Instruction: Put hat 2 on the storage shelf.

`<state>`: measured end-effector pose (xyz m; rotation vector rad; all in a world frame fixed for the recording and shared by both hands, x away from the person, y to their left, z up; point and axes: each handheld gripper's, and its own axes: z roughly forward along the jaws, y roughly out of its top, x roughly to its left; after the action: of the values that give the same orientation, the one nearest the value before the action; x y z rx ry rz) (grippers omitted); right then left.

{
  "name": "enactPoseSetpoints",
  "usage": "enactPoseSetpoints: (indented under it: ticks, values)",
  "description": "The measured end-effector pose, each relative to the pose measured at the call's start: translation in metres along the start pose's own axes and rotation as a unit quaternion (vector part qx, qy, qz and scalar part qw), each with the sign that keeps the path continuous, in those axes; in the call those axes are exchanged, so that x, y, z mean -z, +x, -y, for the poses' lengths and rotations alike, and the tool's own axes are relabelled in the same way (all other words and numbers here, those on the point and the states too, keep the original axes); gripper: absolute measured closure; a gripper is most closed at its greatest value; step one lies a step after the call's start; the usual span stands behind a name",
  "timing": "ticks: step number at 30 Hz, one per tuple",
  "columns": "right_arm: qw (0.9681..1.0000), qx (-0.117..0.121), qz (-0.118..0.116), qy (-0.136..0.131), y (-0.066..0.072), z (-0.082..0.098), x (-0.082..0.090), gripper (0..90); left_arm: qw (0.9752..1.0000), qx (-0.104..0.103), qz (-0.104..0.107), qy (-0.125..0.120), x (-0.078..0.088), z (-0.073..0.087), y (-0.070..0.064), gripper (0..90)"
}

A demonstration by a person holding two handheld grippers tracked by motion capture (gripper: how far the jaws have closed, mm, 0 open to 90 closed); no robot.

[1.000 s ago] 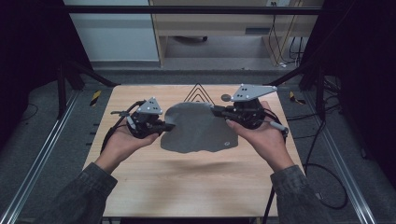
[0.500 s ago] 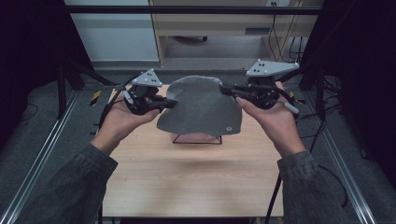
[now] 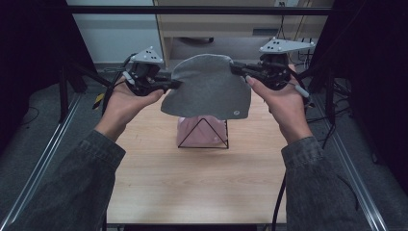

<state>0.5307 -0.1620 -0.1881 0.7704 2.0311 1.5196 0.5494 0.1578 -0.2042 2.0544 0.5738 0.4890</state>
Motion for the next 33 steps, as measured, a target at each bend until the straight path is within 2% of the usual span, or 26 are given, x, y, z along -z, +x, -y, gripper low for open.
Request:
enactPoseSetpoints:
  ticks: [3,8,11,13,18,22,26,29,33]
  values:
    - [1.0,-0.005,0.007,-0.003,-0.007,-0.001,-0.002,88.5,0.9999,-0.002,-0.007,-0.008,-0.005,-0.004,0.004,86.8]
    - [0.9996,-0.018,0.017,-0.01,-0.018,0.002,-0.01,88.5,0.9993,0.013,-0.026,-0.024,-0.016,-0.003,0.012,86.9]
    - [0.9995,-0.018,0.023,-0.01,-0.025,0.004,-0.015,88.5,0.9987,0.021,-0.032,-0.034,-0.021,-0.003,0.016,86.9]
    - [0.9994,-0.019,0.024,-0.013,-0.028,0.006,-0.018,88.5,0.9984,0.018,-0.038,-0.037,-0.024,-0.004,0.02,86.9]
    - [0.9988,-0.027,0.028,-0.031,-0.036,0.005,-0.02,88.6,0.9972,0.021,-0.039,-0.06,-0.028,-0.013,0.025,87.0]
    - [0.9983,-0.035,0.035,-0.032,-0.044,0.004,-0.023,88.5,0.9974,0.012,-0.047,-0.054,-0.034,-0.017,0.028,86.9]
    - [0.9982,-0.04,0.037,-0.024,-0.05,0.009,-0.031,88.5,0.9976,0.021,-0.045,-0.048,-0.044,-0.011,0.033,86.9]
    - [0.9982,-0.041,0.039,-0.018,-0.054,0.013,-0.039,88.5,0.9979,0.016,-0.05,-0.038,-0.051,-0.006,0.037,86.9]
    - [0.998,-0.048,0.04,-0.011,-0.059,0.018,-0.05,88.5,0.9978,0.027,-0.047,-0.039,-0.057,0.0,0.043,86.9]
